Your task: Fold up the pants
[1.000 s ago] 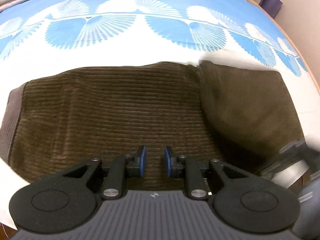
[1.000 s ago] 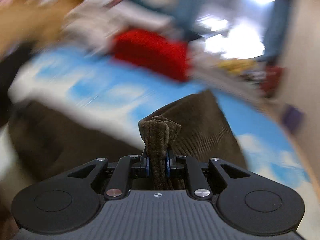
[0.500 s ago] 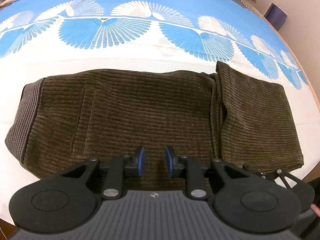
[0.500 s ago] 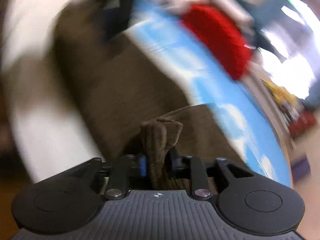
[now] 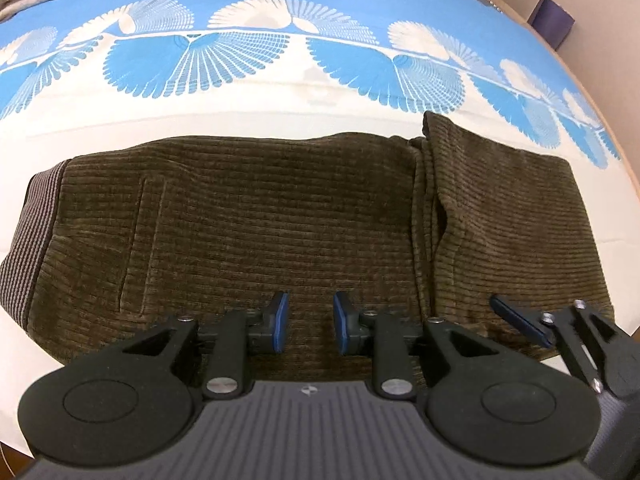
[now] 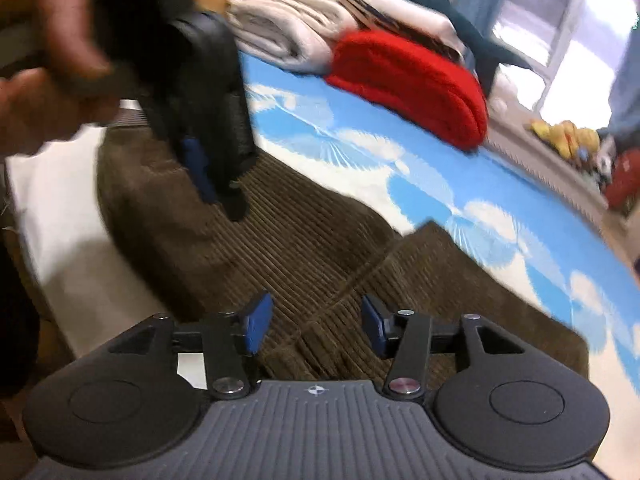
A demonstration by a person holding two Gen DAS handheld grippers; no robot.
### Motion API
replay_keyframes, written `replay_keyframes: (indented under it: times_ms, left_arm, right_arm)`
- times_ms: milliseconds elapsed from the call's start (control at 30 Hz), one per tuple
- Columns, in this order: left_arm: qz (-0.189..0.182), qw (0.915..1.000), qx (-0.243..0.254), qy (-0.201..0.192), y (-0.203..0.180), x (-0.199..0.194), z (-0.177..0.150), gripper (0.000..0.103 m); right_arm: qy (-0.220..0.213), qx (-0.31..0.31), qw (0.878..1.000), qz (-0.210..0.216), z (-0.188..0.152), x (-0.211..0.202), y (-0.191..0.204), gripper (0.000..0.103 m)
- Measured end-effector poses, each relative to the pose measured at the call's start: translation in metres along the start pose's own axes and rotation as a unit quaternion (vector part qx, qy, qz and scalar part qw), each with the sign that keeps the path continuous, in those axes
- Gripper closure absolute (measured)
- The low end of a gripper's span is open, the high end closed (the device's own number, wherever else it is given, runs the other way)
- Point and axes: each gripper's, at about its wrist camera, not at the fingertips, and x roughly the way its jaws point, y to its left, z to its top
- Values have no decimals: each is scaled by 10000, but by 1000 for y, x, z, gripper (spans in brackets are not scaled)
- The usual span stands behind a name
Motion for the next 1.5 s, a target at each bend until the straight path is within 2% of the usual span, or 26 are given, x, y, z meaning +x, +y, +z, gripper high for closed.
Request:
replay_keyframes:
  times_ms: [67,100,133,167,267,333,367,433,467,500,567,633,700,733,767,833,900,1000,1100,1167,1200,1233,1267,1333,1367,1500]
  left_arm:
    - [53,10000,21,2,-1,1,0,76]
    - [69,10000,17,3,-1,2,0,76]
    - [70,10000,9,-6,-1,2,1,76]
    - [69,10000,10,-22,-1,2,1,76]
    - [106,9999,29,-31,-3,3,2,76]
    - [103,9999,46,-23,-5,4,2,76]
    - [105,9999,66,-19,-7,5,2,76]
    - [114,9999,104,1,-10,6,2,76]
    - [109,9999,119,11,-12,7,2,76]
    - [96,9999,122,12,-14,7,2,76]
    - [74,9999,120,6,-16,7,1,76]
    - [54,9999,143,-8,-19,7,1,76]
    - [39,9998,213,-41,-23,7,3,76]
    - [37,9997,240,-54,-25,8,4,76]
    - [33,9997,253,-68,-27,8,5,76]
    - [9,9997,219,-86,-29,9,7,76]
    - [-74,9999,138,-74,-33,10,10,76]
    - [-333,9993,169,-32,-46,14,12,76]
    - [-688,9969,390,56,-64,18,10,76]
    - [-991,9936,497,232,-74,24,6,76]
    - [-1143,9913,527,391,-77,29,3,76]
    - [-1213,9882,642,675,-81,40,-2,76]
    - [-1089,9862,815,943,-85,51,-7,73]
    - [-1001,9854,1018,928,-89,59,-13,70]
    - [-978,9854,1004,962,-90,57,-9,71]
    - [-829,9885,1105,620,-96,38,-5,71]
  right_arm:
    - [326,317,9989,78,-1,16,-7,56]
    - [387,504,9978,186,-2,19,-12,63]
    - [365,730,9961,346,0,18,-19,87]
    - [285,931,9943,444,1,12,-23,90]
    - [-288,1323,9895,498,8,-17,-38,90]
    - [-455,1463,9857,708,7,-34,-46,90]
    - [-376,1462,9847,870,5,-35,-46,90]
    - [190,1449,9802,1335,-6,-23,-43,90]
    - [502,1348,9796,1406,-14,-12,-37,89]
    - [601,1222,9810,1383,-19,-6,-32,89]
    - [422,1270,9831,1247,-17,-9,-30,85]
    - [137,1677,9771,1300,-12,-18,-40,83]
    - [-132,1842,9766,1106,-12,-27,-45,82]
    - [-99,1871,9772,999,-15,-26,-47,82]
    - [162,1878,9767,1024,-18,-18,-46,82]
    - [891,1647,9731,1344,-29,3,-36,80]
    - [761,1341,9796,1288,-28,-4,-29,80]
    - [648,1844,9697,1463,-28,-13,-46,81]
    - [257,2123,9724,934,-33,-40,-67,81]
    - [-48,2446,9683,510,-40,-56,-88,77]
    - [-196,2624,9646,149,-46,-65,-99,73]
    - [-302,2792,9593,-294,-54,-74,-110,59]
    - [-342,2926,9532,-685,-61,-78,-119,47]
    - [-295,3262,9352,-1346,-80,-84,-140,40]
    - [-224,3519,9225,-1569,-91,-86,-151,39]
    - [153,4619,8705,-1694,-133,-87,-186,38]
